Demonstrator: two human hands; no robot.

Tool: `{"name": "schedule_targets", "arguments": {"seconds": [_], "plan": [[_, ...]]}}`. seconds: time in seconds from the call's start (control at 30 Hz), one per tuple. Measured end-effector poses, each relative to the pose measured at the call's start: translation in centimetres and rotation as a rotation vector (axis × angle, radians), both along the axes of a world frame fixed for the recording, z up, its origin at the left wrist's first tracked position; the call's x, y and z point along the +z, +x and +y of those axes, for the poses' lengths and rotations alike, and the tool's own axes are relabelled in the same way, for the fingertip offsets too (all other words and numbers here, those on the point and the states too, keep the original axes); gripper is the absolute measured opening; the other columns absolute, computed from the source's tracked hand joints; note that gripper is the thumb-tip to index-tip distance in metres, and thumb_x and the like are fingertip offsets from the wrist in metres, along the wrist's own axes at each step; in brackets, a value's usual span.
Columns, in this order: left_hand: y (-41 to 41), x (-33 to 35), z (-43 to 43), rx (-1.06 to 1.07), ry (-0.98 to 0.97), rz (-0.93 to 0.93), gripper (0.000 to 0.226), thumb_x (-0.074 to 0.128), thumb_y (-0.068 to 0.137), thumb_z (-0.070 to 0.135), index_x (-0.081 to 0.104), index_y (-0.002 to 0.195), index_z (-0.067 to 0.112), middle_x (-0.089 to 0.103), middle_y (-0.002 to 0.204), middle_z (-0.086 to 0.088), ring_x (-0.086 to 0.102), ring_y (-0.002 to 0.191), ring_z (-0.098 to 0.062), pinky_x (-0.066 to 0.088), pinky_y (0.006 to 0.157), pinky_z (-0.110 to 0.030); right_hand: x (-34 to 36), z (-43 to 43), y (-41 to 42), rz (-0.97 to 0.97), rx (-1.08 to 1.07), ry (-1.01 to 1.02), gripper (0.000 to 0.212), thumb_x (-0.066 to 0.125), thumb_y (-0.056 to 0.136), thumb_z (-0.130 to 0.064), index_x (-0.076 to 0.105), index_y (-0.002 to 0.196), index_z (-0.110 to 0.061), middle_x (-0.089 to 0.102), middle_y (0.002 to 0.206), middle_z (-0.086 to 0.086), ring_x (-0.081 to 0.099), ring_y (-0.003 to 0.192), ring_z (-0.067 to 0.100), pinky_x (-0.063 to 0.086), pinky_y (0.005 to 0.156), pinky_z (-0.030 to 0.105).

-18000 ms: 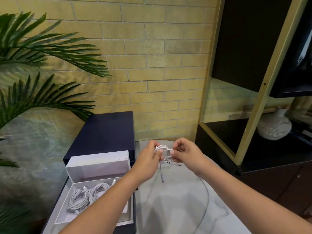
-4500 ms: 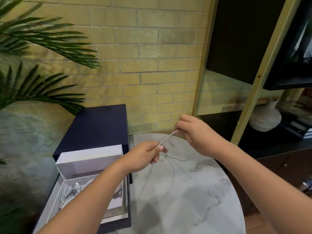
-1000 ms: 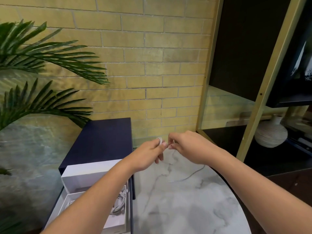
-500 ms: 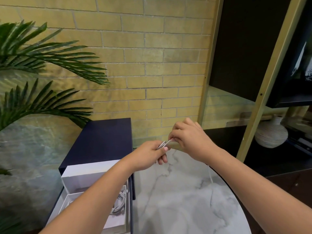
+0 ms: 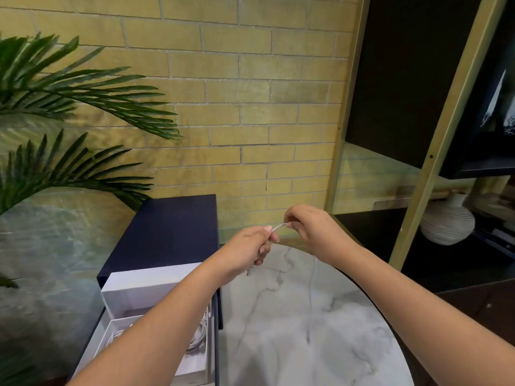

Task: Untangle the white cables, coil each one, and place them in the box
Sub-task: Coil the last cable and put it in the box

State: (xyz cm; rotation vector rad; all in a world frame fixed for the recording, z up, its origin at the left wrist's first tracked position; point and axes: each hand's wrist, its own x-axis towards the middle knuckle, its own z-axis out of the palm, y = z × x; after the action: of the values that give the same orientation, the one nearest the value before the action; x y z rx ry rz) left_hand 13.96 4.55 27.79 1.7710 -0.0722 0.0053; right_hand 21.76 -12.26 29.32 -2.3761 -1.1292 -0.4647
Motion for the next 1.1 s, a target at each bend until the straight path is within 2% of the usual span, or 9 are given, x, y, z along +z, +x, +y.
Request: {"name": "schedule_targets", "arguments": {"seconds": [0.13, 0.23, 0.4, 0.53, 0.67, 0.8, 0.87, 0.97, 1.1], "plan": [[0.1, -0.1, 0.6, 0.017, 0.066, 0.083, 0.034, 0.029, 0.105, 0.027, 0.044, 0.078, 0.015, 0.037, 0.056, 0.006, 0.028, 0.050, -0.010, 0.028, 0.050, -0.020, 0.2, -0.4, -0.2, -0.033, -0.045, 0.005, 0.015, 0.050, 0.097, -0.027, 0.058, 0.092, -0.016, 0.056, 0.085, -0.008, 0.053, 0.077, 0.017, 0.047, 0.067, 0.039], [0.0, -0.6, 1.0, 0.003, 0.118, 0.165, 0.039, 0.033, 0.103, 0.034, 0.039, 0.069, 0.017, 0.036, 0.058, 0.005, 0.026, 0.050, -0.011, 0.025, 0.052, -0.024, 0.4, -0.3, -0.3, -0.121, 0.001, -0.001, 0.013, 0.054, 0.096, -0.024, 0.063, 0.094, -0.015, 0.059, 0.089, -0.005, 0.055, 0.081, 0.018, 0.049, 0.068, 0.040], [-0.3, -0.3, 1.0, 0.051, -0.003, 0.242, 0.047, 0.039, 0.101, 0.039, 0.036, 0.059, 0.018, 0.021, 0.052, 0.004, 0.015, 0.046, -0.013, 0.012, 0.050, -0.028, 0.9, -0.5, 0.1, -0.166, 0.027, -0.005, 0.010, 0.059, 0.093, -0.014, 0.066, 0.096, -0.009, 0.062, 0.094, 0.002, 0.057, 0.087, 0.023, 0.050, 0.072, 0.042], [-0.7, 0.6, 1.0, 0.050, -0.061, 0.227, 0.047, 0.041, 0.101, 0.038, 0.041, 0.059, 0.017, 0.015, 0.055, 0.003, 0.011, 0.046, -0.011, 0.009, 0.048, -0.026, 0.8, -0.7, 0.1, -0.169, -0.075, -0.004, 0.021, 0.051, 0.096, -0.030, 0.063, 0.095, -0.013, 0.062, 0.087, -0.002, 0.054, 0.082, 0.019, 0.048, 0.068, 0.039], [-1.2, 1.4, 0.7, 0.009, -0.213, 0.215, 0.043, 0.039, 0.102, 0.039, 0.049, 0.070, 0.013, 0.020, 0.053, 0.005, 0.015, 0.045, -0.009, 0.013, 0.046, -0.022, 0.1, -0.7, 0.2, -0.016, -0.153, -0.022, 0.021, 0.047, 0.098, -0.034, 0.058, 0.095, -0.017, 0.057, 0.074, -0.006, 0.053, 0.071, 0.019, 0.044, 0.062, 0.037], [-1.4, 2.1, -0.2, -0.067, -0.403, 0.174, 0.036, 0.035, 0.103, 0.032, 0.056, 0.088, 0.006, 0.028, 0.053, 0.004, 0.022, 0.046, -0.010, 0.021, 0.047, -0.021, -1.4, -0.3, 0.1, 0.318, -0.179, 0.010, 0.018, 0.043, 0.100, -0.023, 0.057, 0.090, -0.020, 0.055, 0.065, -0.012, 0.059, 0.064, 0.015, 0.045, 0.060, 0.029], [-1.3, 2.3, -0.5, -0.082, -0.485, 0.150, 0.035, 0.035, 0.103, 0.028, 0.058, 0.101, 0.003, 0.032, 0.056, 0.003, 0.026, 0.049, -0.010, 0.025, 0.050, -0.022, -3.0, 0.0, -0.4, 0.379, -0.207, -0.124, 0.018, 0.044, 0.099, -0.023, 0.060, 0.094, -0.018, 0.061, 0.076, -0.010, 0.062, 0.072, 0.017, 0.050, 0.066, 0.030], [-0.9, 2.6, -1.0, -0.049, -0.523, 0.115, 0.032, 0.035, 0.103, 0.019, 0.053, 0.120, -0.002, 0.041, 0.062, 0.002, 0.033, 0.055, -0.010, 0.031, 0.056, -0.023, -5.2, 0.8, -1.9, 0.385, -0.199, -0.299, 0.021, 0.042, 0.099, -0.026, 0.060, 0.106, -0.016, 0.068, 0.105, 0.004, 0.063, 0.095, 0.024, 0.051, 0.084, 0.040], [-0.4, 2.1, -1.5, 0.085, -0.575, 0.067, 0.033, 0.035, 0.102, 0.002, 0.044, 0.132, -0.006, 0.060, 0.077, -0.007, 0.046, 0.062, -0.012, 0.045, 0.061, -0.020, -5.3, 2.0, -4.9, 0.417, -0.080, -0.467, 0.025, 0.039, 0.101, -0.026, 0.050, 0.117, -0.010, 0.063, 0.111, 0.014, 0.059, 0.101, 0.032, 0.047, 0.081, 0.039]]}}
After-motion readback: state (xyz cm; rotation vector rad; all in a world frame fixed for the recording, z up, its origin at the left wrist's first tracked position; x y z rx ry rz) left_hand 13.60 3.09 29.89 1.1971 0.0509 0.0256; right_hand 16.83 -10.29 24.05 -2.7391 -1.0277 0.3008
